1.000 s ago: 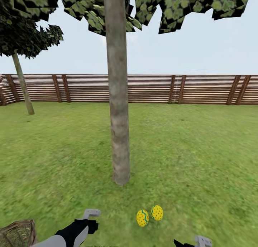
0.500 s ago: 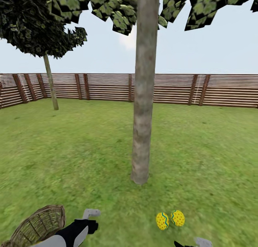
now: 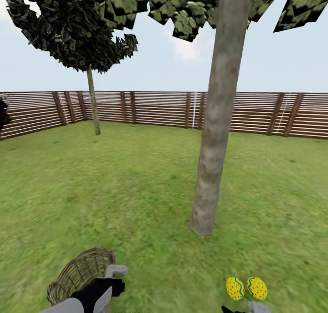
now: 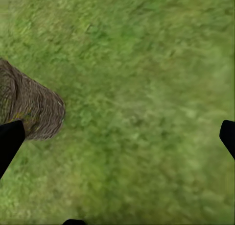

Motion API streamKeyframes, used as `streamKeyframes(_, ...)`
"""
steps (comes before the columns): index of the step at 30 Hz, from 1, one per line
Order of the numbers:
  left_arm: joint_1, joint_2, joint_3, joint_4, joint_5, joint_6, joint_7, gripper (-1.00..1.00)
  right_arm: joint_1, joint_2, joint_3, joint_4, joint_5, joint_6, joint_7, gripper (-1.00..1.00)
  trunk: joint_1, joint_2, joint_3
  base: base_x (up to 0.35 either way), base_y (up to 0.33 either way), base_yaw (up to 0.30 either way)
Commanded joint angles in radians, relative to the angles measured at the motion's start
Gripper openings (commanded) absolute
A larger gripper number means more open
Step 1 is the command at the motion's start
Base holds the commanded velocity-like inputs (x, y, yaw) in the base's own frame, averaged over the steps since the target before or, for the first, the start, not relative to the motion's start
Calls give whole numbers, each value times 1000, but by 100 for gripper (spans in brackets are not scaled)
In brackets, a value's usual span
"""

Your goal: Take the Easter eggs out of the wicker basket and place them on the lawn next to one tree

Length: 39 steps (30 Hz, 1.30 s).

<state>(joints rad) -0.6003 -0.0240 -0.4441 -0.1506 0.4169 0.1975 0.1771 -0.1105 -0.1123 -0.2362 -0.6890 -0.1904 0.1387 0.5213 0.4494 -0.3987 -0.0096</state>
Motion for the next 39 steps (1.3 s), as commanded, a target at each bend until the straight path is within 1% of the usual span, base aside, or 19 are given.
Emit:
streamKeyframes(1, 0, 0, -9, -2, 9, 5, 5, 100, 0, 0, -3, -1, -11, 10, 5, 100, 1, -1, -2, 92, 287, 265)
streamKeyframes(7, 0, 0, -9, -2, 9, 5, 5, 100, 0, 0, -3, -1, -11, 10, 5, 100, 1, -1, -6, 151, 273, 265)
streamKeyframes(16, 0, 1, -9, -2, 9, 5, 5, 100, 0, -1, -3, -1, -10, 10, 7, 100, 1, -1, -12, 237, 245, 230)
streamKeyframes(39, 0, 0, -10, -1, 8, 4, 5, 100, -1, -1, -3, -3, -11, 17, 16, 100, 1, -1, -13, 260, 231, 15)
